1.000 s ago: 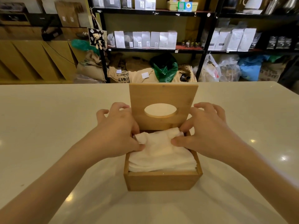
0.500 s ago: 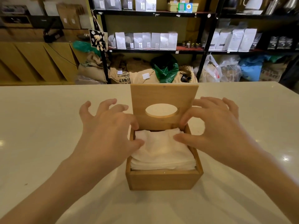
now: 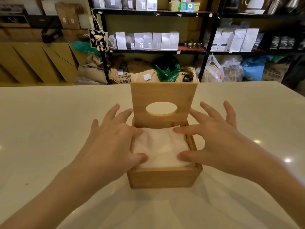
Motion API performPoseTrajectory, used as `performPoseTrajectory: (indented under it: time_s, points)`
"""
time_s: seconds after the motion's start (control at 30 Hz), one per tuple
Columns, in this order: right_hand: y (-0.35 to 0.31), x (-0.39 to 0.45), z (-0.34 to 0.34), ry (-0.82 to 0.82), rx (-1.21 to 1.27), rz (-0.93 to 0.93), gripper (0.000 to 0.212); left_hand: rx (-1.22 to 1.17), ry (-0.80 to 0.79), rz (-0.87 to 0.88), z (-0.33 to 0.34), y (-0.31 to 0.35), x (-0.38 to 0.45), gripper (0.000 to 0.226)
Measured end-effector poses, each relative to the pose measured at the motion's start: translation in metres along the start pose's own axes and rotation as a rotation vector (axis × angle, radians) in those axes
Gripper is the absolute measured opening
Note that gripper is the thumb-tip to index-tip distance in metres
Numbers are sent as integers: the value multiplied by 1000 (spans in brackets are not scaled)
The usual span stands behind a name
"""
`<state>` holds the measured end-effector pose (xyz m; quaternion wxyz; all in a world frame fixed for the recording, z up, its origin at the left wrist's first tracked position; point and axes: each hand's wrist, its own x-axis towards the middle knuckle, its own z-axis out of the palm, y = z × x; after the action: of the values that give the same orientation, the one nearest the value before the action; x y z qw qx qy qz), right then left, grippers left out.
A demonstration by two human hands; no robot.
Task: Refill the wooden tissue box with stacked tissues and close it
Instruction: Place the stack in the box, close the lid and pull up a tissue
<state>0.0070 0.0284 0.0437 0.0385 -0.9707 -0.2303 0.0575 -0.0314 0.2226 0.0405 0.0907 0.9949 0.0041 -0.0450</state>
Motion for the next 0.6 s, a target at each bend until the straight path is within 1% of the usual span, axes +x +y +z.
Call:
performPoseTrajectory:
  time_s: [0.13,0.23,0.43,0.6]
  points:
    - [-4,0,-4,-12,-97,-8,65,65,-59,-1,-3,3,1,57]
    - [-7,1,-7,-43,-152,-26,65,113,-114,2,-7,4,4,61]
    - [-6,6,-9,-163,-215,-11,60,229,-212,29,-10,4,12,65]
    - [-7,12,-3,-176,-259,-48,51,304,-264,66,-9,5,22,60]
